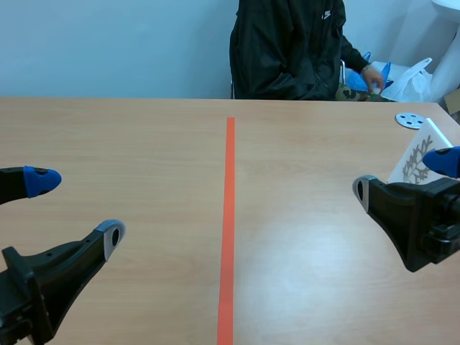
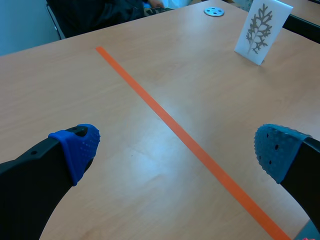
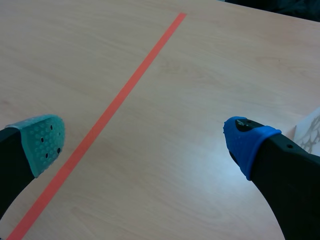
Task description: Sort the leaf by its shape. The table is split by an orange tape line. A compound leaf with several leaflets goes to the left side, a simple leaf with one blade goes to the right side. Return to the home posture when a red brick is placed on the table.
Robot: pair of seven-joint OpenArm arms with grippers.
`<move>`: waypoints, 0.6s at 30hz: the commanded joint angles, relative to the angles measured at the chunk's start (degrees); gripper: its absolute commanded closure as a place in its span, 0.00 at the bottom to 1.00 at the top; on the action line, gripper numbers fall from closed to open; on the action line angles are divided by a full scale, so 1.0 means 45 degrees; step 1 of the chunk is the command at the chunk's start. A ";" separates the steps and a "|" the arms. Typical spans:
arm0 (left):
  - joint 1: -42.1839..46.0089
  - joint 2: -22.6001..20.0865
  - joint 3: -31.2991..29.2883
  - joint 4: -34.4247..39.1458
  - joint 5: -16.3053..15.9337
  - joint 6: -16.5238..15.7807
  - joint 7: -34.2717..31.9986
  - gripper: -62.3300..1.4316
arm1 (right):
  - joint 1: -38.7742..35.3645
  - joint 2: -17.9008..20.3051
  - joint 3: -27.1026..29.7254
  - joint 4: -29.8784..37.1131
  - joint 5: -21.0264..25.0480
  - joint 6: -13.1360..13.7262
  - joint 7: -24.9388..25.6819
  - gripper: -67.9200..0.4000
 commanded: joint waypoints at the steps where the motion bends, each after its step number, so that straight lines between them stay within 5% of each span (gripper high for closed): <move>1: -0.0068 0.0087 0.0034 0.0262 -0.0078 -0.0063 -0.0223 0.00 | 0.0214 0.0146 0.0092 0.0024 0.0131 -0.0005 0.0131 0.00; 18: -0.0068 0.0087 0.0034 0.0262 -0.0078 -0.0063 -0.0223 0.00 | 0.0287 0.0219 -0.0471 0.0024 -0.0209 -0.0107 0.0136 0.00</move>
